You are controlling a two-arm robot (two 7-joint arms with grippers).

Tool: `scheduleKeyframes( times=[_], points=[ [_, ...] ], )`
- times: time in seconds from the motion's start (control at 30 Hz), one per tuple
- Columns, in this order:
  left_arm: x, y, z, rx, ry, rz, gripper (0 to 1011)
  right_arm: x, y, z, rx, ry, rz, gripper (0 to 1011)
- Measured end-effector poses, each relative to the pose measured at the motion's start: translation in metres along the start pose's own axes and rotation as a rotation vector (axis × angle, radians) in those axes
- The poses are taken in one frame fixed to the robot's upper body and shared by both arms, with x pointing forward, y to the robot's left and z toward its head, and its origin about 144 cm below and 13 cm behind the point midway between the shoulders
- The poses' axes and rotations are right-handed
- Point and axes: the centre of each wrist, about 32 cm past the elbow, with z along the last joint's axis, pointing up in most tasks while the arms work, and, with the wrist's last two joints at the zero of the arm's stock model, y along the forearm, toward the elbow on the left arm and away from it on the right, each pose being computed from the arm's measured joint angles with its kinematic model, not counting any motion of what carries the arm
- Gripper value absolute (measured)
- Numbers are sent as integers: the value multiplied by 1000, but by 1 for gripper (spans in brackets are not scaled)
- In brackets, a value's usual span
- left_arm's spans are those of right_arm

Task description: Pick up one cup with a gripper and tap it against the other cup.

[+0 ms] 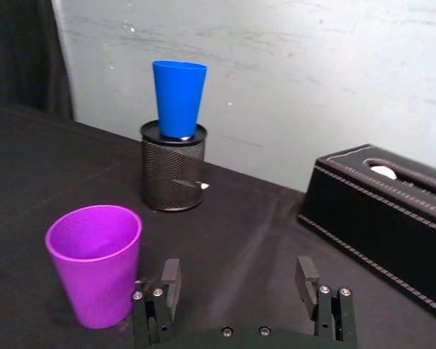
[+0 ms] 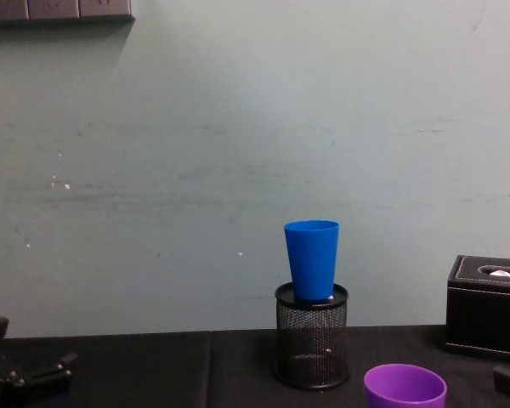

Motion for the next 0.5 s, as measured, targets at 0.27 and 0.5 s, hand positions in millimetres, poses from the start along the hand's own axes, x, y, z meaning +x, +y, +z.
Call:
scheduleKeyframes(
  times=[0.27, 0.5],
  points=[
    [0, 0, 0, 0, 0, 0, 1011, -4, -5, -8, -1, 60, 47, 1003],
    [0, 0, 0, 0, 0, 0, 1012, -11, -6, -12, 9, 82, 93, 1003]
  ],
)
